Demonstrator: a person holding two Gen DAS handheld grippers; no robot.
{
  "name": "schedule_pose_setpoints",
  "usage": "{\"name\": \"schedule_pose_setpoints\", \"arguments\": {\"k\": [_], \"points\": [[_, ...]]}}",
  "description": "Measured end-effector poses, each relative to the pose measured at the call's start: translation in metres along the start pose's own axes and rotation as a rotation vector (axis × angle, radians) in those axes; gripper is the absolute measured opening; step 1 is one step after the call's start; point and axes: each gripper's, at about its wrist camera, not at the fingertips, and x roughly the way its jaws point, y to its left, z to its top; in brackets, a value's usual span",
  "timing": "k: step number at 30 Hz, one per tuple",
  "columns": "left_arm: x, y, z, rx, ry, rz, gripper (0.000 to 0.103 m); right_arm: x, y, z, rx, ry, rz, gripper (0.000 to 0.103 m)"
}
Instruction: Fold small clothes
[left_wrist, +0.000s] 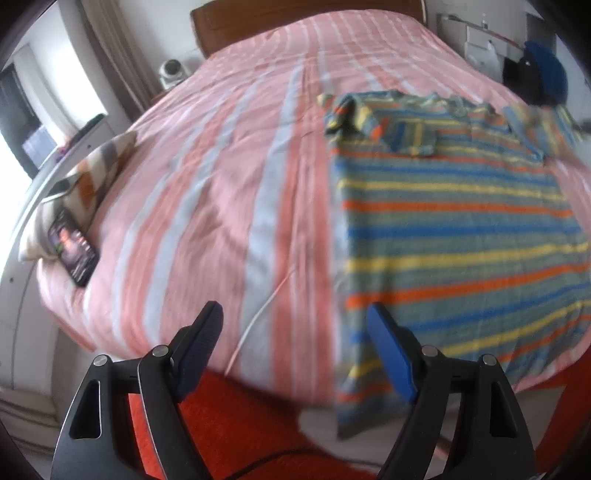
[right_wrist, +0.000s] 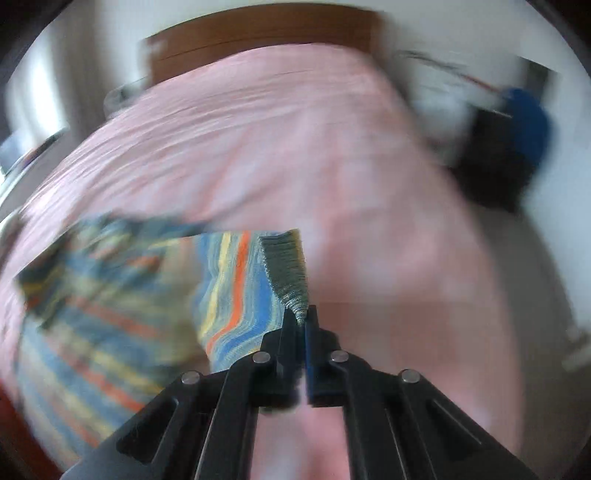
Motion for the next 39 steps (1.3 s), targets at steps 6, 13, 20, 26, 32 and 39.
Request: {"name": "schedule_pose_setpoints", "arguments": {"k": [6,13,20,26,32,39], "points": [[-0.016,-0.047,0.059,0.153,-0.141,-0.008,0.086,0.013,-0.087,-0.048,0.171,0.07,-0.217,0.003],[0.023,-0.102,0.124,0.368,-0.17,-0.07,0.092,0.046,-0.072,-0.08,0.167,0.152,-0.197,0.009],[0.097,-0.146,0.162,0.473,-0.046,-0.165,0.096,-0.016,-0.055,-0.111,0.228,0.048,-0.054,0.054],[0.126,-0.103,0.172,0.202,0.074,-0.297,0.004,-0.049,-0.015,-0.161,0.19,0.003,0.025,0.054],[0.095,0.054,0.187,-0.174,-0.011,-0.146,0.004,-0.061,0.004,-0.177,0.117,-0.033,0.013,0.054],[0.159,0.18,0.15,-0.457,0.144,0.147,0.001,-0.047,0.03,-0.171,0.13,-0.013,0.067,0.054]]}}
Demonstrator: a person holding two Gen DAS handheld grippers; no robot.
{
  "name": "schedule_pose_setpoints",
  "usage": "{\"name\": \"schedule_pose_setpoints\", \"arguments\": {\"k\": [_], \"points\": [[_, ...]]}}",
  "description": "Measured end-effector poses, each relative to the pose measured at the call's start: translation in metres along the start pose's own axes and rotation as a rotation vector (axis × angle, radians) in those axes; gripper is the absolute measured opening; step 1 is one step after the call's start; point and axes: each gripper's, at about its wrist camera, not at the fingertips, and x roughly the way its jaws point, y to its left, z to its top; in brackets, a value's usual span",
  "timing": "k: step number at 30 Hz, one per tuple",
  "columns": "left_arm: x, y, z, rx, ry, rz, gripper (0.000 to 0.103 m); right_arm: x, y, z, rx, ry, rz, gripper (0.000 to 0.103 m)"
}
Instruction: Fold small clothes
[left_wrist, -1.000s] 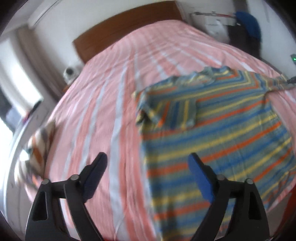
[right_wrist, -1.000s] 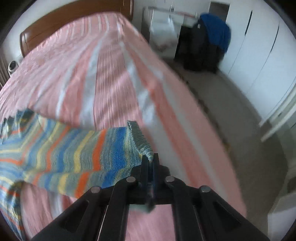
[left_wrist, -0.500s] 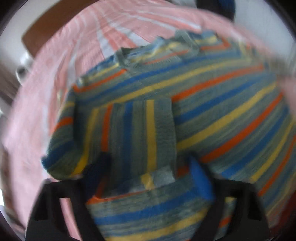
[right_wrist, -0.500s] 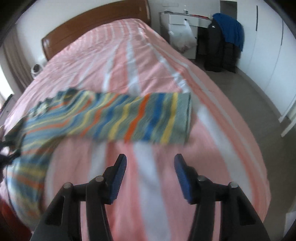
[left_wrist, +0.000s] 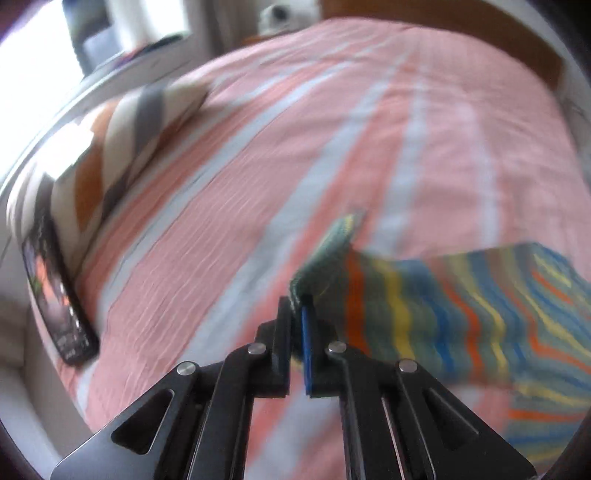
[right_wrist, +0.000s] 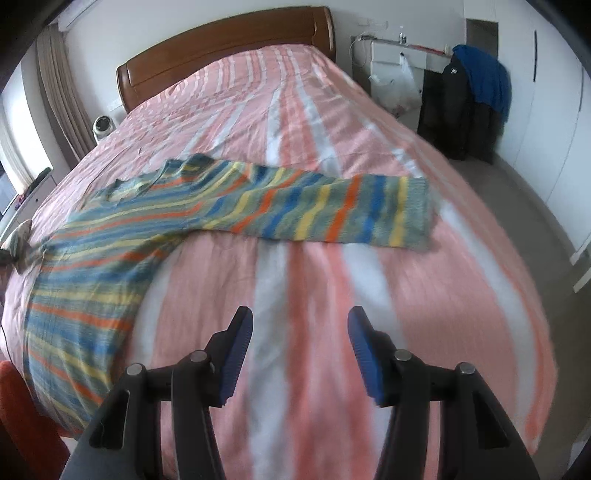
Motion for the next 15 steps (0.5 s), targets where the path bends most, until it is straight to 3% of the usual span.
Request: {"name": "schedule_pose_setpoints", "arguments": {"k": [2,4,5,7,9,10,11,12,14,15], "points": [[0.024,0.001,-0.008,0.001,0.045,0.059,0.004,0.007,0.011,0.003,-0.02,0.02,0.019,0.053],[0.019,-0.003,-0.014,0.042,0.023,0.095,0.015,0.012,0.017,0.009,-0.042,0.047,0.035,0.054],[0.013,-0.005,-0.015,0.066,0.025,0.12,0.045,0.013,0.018,0.017,-0.052,0.064,0.051,0.054],[-0.014,-0.011,-0.017,0.134,-0.024,0.16,0.071,0.012,0.015,0.034,-0.068,0.072,0.06,0.059],[-0.054,-0.017,-0.015,0.227,-0.134,0.1,0.074,0.011,0.012,0.064,-0.084,0.053,0.08,0.068],[-0.078,-0.031,-0.009,0.283,-0.164,0.017,0.08,0.011,0.012,0.08,-0.091,0.041,0.095,0.069],[-0.092,-0.043,-0.004,0.312,-0.173,-0.061,0.087,0.014,0.014,0.099,-0.1,0.036,0.117,0.069],[-0.106,-0.063,0.004,0.355,-0.174,-0.174,0.09,0.033,0.029,0.141,-0.133,0.056,0.213,0.069],[-0.114,-0.111,0.017,0.452,-0.156,-0.326,0.096,0.047,0.04,0.159,-0.159,0.071,0.262,0.069],[-0.113,-0.132,0.02,0.496,-0.149,-0.368,0.096,0.066,0.053,0.179,-0.192,0.081,0.299,0.069]]}}
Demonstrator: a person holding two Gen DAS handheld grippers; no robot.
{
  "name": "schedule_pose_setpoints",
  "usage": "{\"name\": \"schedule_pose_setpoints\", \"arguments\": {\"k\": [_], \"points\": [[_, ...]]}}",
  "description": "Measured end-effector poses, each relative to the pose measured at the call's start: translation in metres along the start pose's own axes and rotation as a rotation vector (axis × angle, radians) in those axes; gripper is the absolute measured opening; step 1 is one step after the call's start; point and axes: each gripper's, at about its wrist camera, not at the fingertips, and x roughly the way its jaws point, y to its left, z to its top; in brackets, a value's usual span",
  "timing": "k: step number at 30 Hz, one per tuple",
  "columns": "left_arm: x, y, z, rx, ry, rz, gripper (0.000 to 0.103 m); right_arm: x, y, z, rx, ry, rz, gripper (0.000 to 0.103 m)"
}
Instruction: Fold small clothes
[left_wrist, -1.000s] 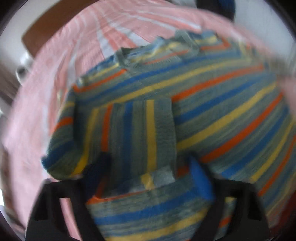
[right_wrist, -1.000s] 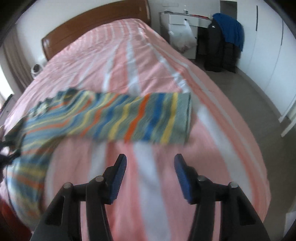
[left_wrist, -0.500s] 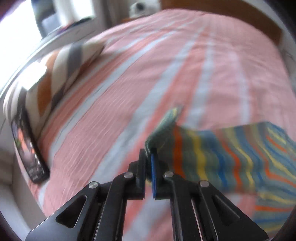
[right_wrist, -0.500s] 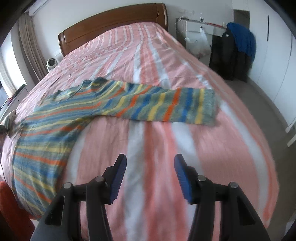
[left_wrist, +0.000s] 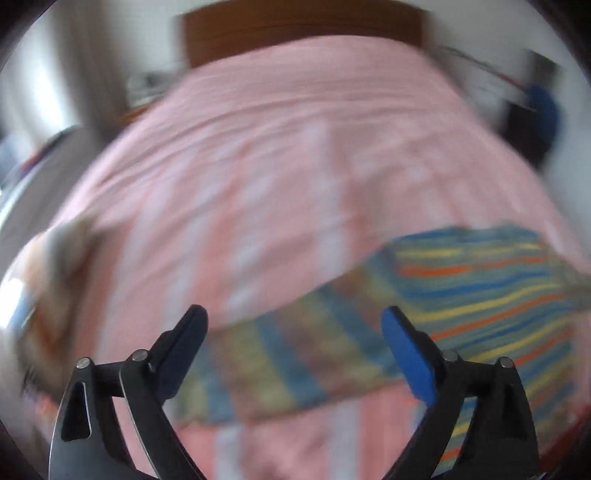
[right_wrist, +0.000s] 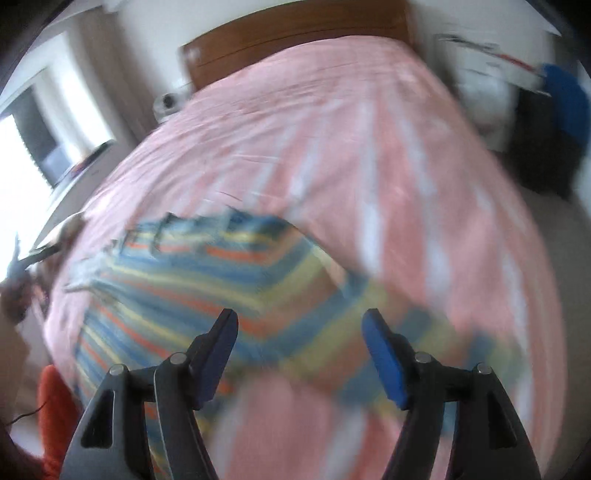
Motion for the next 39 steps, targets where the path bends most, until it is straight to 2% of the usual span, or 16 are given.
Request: {"name": "schedule_pose_setpoints", "arguments": {"k": [2,6,9,11,15,16,17,18,19,21,22,24,27,31,35,39], "points": [[0.035,-0.033,0.024,0.106,0.037,-0.071,0.096,0.039,0.006,0.034,-0.044,0.047,0.069,0.069],[0.109,-0.076,0.051,0.246,0.139,-0.1,0.095,0.104,0.015,0.073,-0.121,0.14,0.119,0.069],[0.147,-0.088,0.057,0.321,0.175,-0.08,0.095,0.136,0.013,0.085,-0.161,0.195,0.144,0.069],[0.172,-0.093,0.058,0.36,0.222,-0.086,0.095,0.157,0.013,0.088,-0.198,0.225,0.115,0.069],[0.185,-0.099,0.048,0.419,0.243,-0.085,0.099,0.205,0.011,0.083,-0.242,0.334,0.081,0.07],[0.184,-0.097,0.048,0.393,0.255,-0.092,0.091,0.21,0.015,0.08,-0.27,0.339,0.066,0.062],[0.182,-0.096,0.049,0.36,0.263,-0.115,0.055,0.211,0.021,0.078,-0.299,0.334,0.055,0.028],[0.177,-0.098,0.049,0.356,0.25,-0.123,0.024,0.21,0.029,0.078,-0.326,0.333,0.067,0.006],[0.171,-0.102,0.048,0.373,0.226,-0.087,0.003,0.207,0.036,0.077,-0.351,0.334,0.052,0.005],[0.158,-0.114,0.043,0.415,0.156,0.022,0.003,0.194,0.06,0.07,-0.489,0.282,-0.088,0.004],[0.153,-0.119,0.042,0.423,0.12,0.069,0.003,0.188,0.072,0.065,-0.566,0.242,-0.221,0.004],[0.147,-0.123,0.047,0.393,0.069,0.135,0.002,0.181,0.086,0.064,-0.638,0.176,-0.383,0.004],[0.143,-0.122,0.072,0.304,0.017,0.181,0.002,0.182,0.098,0.074,-0.714,0.092,-0.527,0.003],[0.153,-0.11,0.09,0.242,-0.004,0.21,0.002,0.196,0.099,0.106,-0.693,0.038,-0.585,0.003],[0.174,-0.096,0.086,0.195,0.0,0.272,0.001,0.23,0.108,0.128,-0.727,0.043,-0.61,0.003],[0.204,-0.093,0.069,0.178,0.047,0.312,0.003,0.273,0.1,0.121,-0.697,0.164,-0.579,0.004]]}}
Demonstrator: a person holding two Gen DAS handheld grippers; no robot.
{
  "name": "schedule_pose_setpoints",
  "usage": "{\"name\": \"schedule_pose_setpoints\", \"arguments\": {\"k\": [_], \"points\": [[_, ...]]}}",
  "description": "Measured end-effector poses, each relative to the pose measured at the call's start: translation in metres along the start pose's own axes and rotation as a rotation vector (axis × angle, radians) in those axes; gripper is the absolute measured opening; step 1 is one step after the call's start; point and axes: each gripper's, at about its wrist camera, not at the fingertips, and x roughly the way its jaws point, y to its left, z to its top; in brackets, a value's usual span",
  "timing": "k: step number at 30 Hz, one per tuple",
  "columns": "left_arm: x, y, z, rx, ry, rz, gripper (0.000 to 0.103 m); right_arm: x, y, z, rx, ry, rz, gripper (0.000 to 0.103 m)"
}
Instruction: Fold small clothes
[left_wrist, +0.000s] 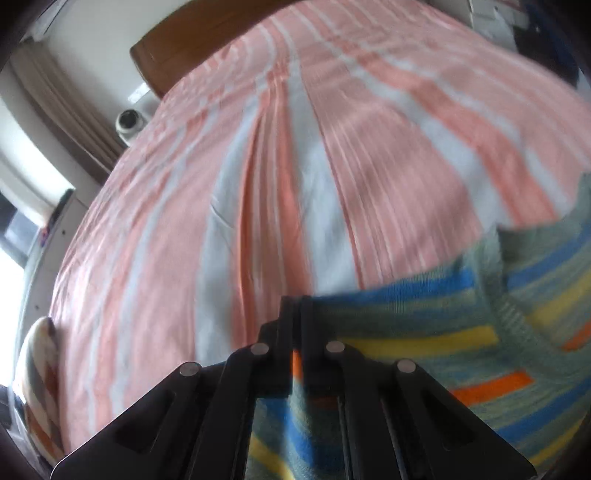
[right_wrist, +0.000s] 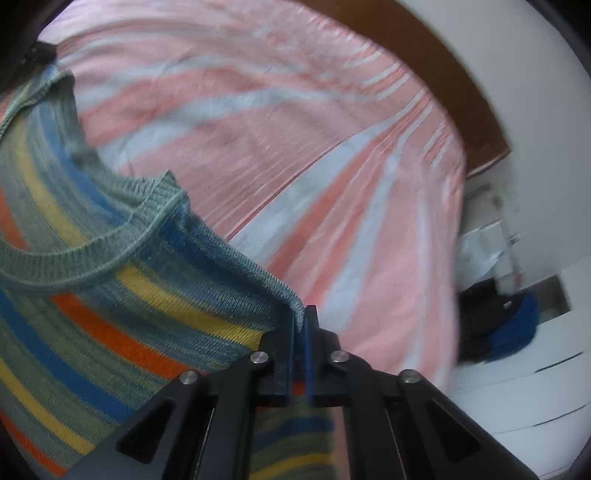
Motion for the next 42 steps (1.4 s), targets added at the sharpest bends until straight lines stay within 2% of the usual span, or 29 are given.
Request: {"name": "schedule_pose_setpoints", "arguments": {"k": [1,3,4,5,7,10,12,14,18,19,22,24,26,28,29,30,31,34,36,37,38,39,42], "points": [[-0.001,-0.005,-0.002,0.018,-0.014,0.025,0.005,0.007,0.003,-0.002,0.002,0.024,0.02,0.004],[-0.008,-0.005,0.0,0.024,-0.011,0.033,0.026,0.006,0.0,-0.006,0.029,0.006,0.038,0.018],[-0.02,0.002,0.0,0.007,-0.013,0.036,0.057,0.002,-0.008,-0.007,0.058,0.005,0.057,0.042],[-0.032,0.01,-0.002,-0.011,-0.032,0.022,0.077,-0.004,-0.02,-0.01,0.106,0.008,0.081,0.058],[-0.07,0.033,-0.012,-0.041,-0.093,-0.025,0.08,-0.028,-0.045,-0.022,0.192,-0.018,0.122,0.058],[-0.115,0.052,-0.037,-0.057,-0.106,-0.118,0.083,-0.085,-0.069,-0.055,0.204,-0.065,0.144,0.06],[-0.152,0.058,-0.077,-0.043,-0.088,-0.199,0.088,-0.125,-0.067,-0.088,0.169,-0.082,0.156,0.06],[-0.178,0.052,-0.118,-0.006,-0.049,-0.241,0.088,-0.16,-0.059,-0.124,0.148,-0.078,0.209,0.06],[-0.224,0.025,-0.212,0.064,0.048,-0.306,0.088,-0.231,-0.019,-0.215,0.172,-0.035,0.472,0.06],[-0.236,0.014,-0.242,0.066,0.087,-0.319,0.089,-0.243,-0.006,-0.235,0.198,-0.026,0.536,0.06],[-0.246,-0.004,-0.29,0.04,0.159,-0.309,0.089,-0.259,0.048,-0.302,0.316,0.052,0.741,0.06],[-0.247,-0.015,-0.312,0.002,0.205,-0.295,0.089,-0.255,0.09,-0.335,0.346,0.108,0.774,0.06],[-0.251,-0.022,-0.321,-0.027,0.217,-0.269,0.089,-0.246,0.111,-0.35,0.38,0.136,0.763,0.06],[-0.255,-0.025,-0.326,-0.06,0.221,-0.287,0.089,-0.238,0.125,-0.356,0.409,0.134,0.735,0.058],[-0.257,-0.026,-0.328,-0.076,0.232,-0.302,0.089,-0.234,0.129,-0.356,0.422,0.121,0.737,0.042],[-0.259,-0.027,-0.329,-0.082,0.238,-0.307,0.089,-0.233,0.131,-0.355,0.421,0.119,0.744,0.021],[-0.268,-0.024,-0.329,-0.086,0.23,-0.304,0.088,-0.232,0.132,-0.352,0.411,0.124,0.752,0.005],[-0.299,0.0,-0.324,-0.125,0.178,-0.295,0.089,-0.239,0.124,-0.354,0.41,0.145,0.74,0.005],[-0.32,0.027,-0.32,-0.185,0.141,-0.302,0.094,-0.249,0.119,-0.362,0.412,0.137,0.735,0.01],[-0.332,0.046,-0.314,-0.23,0.114,-0.296,0.096,-0.254,0.116,-0.365,0.422,0.123,0.715,0.027],[-0.338,0.058,-0.31,-0.26,0.094,-0.289,0.096,-0.254,0.116,-0.365,0.422,0.123,0.715,0.053],[-0.344,0.07,-0.304,-0.293,0.069,-0.281,0.096,-0.258,0.112,-0.366,0.439,0.101,0.697,0.062],[-0.344,0.1,-0.296,-0.358,-0.015,-0.277,0.102,-0.279,0.084,-0.371,0.541,-0.05,0.612,0.065]]}}
